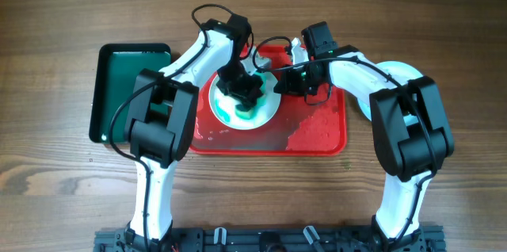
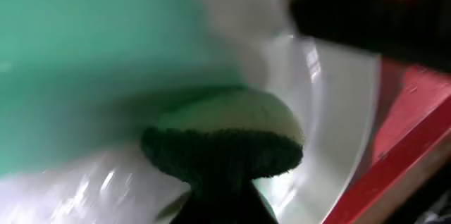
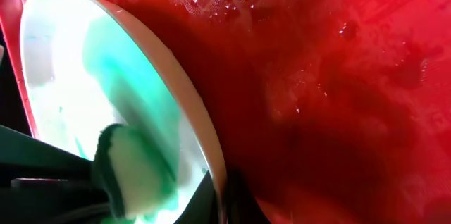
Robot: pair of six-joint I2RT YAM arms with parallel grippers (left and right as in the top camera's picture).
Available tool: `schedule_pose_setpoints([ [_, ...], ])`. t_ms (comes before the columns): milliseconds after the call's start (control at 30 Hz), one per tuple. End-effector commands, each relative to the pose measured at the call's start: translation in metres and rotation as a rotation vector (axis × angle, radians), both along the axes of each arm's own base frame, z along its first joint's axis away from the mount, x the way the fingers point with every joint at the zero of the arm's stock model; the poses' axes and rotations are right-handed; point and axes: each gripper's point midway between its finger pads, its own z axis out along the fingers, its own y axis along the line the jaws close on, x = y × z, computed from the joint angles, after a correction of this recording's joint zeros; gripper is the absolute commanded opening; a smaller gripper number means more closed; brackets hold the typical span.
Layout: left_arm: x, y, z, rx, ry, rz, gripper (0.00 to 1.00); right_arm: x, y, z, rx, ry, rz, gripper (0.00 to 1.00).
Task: Clean dirty plates on tray and stack at the side
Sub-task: 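Scrub the last plate with the sponge in the left gripper, then lift the last plate with the right gripper and stack it on the side plate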
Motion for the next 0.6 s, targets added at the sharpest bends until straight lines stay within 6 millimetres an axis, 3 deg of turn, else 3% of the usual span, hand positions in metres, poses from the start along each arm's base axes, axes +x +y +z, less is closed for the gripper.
schedule_pose_setpoints([
  [0, 0.004, -0.025, -0.022, -0.103, -0.016, -0.025, 0.04, -0.008, -0.012, -0.023, -0.054, 0.051, -0.024, 0.04],
  [100, 0.052, -0.03, -0.027, -0.065, -0.154, 0.164, 0.04, -0.008, -0.012, -0.023, -0.054, 0.051, -0.025, 0.04],
  [167, 0.086, -0.011, -0.034, 0.074, -0.273, 0.333, 0.04, -0.008, -0.012, -0.023, -0.054, 0.051, -0.025, 0.04],
  [233, 0.117, 0.021, -0.034, 0.246, -0.408, 0.537, 0.04, -0.008, -0.012, -0.023, -0.054, 0.051, -0.024, 0.04],
  [367, 0.128, 0.067, -0.014, 0.454, -0.527, 0.786, 0.04, -0.009, -0.012, -0.023, -0.055, 0.053, -0.023, 0.04],
  [467, 0.128, 0.104, 0.028, 0.608, -0.655, 0.878, 0.04, -0.008, -0.012, -0.023, -0.054, 0.051, -0.024, 0.04],
  [567, 0.119, 0.121, 0.061, 0.676, -0.702, 0.878, 0.04, -0.008, -0.012, -0.023, -0.054, 0.051, -0.024, 0.04],
])
